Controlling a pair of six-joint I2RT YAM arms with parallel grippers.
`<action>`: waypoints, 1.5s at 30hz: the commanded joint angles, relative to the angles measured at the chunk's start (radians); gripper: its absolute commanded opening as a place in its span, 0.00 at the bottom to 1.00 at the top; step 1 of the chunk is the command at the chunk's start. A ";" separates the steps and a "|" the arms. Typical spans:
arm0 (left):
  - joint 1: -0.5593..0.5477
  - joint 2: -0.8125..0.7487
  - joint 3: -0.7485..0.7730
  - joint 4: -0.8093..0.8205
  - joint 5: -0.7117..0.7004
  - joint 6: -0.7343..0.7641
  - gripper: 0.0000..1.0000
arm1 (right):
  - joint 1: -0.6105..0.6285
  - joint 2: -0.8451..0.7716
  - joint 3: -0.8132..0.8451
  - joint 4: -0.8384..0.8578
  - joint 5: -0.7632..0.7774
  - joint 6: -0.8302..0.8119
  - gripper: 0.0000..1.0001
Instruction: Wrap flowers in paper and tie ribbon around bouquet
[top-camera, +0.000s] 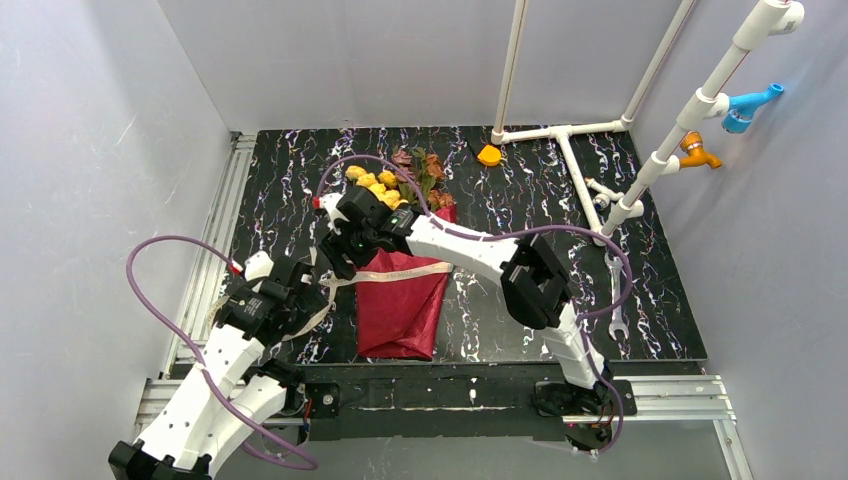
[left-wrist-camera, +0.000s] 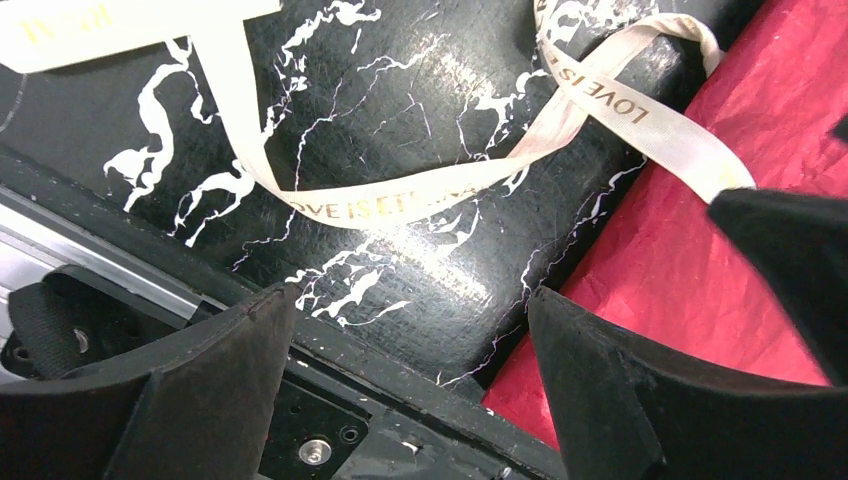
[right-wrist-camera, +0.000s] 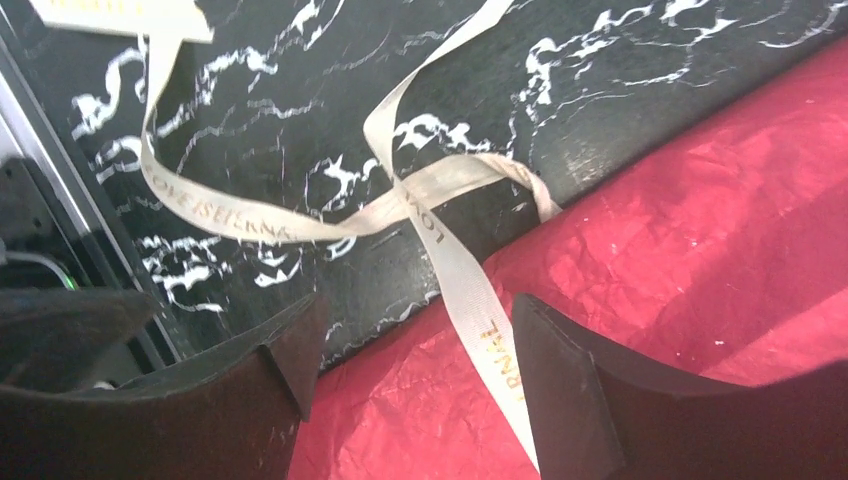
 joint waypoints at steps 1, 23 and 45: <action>0.015 -0.001 0.101 -0.062 -0.081 0.089 0.85 | 0.030 0.020 0.039 -0.103 -0.057 -0.176 0.75; 0.027 -0.138 0.180 0.035 -0.046 0.474 0.79 | 0.074 0.259 0.304 -0.257 0.101 -0.389 0.83; 0.057 -0.094 0.173 0.053 -0.013 0.491 0.77 | 0.073 0.173 0.271 -0.158 0.278 -0.407 0.32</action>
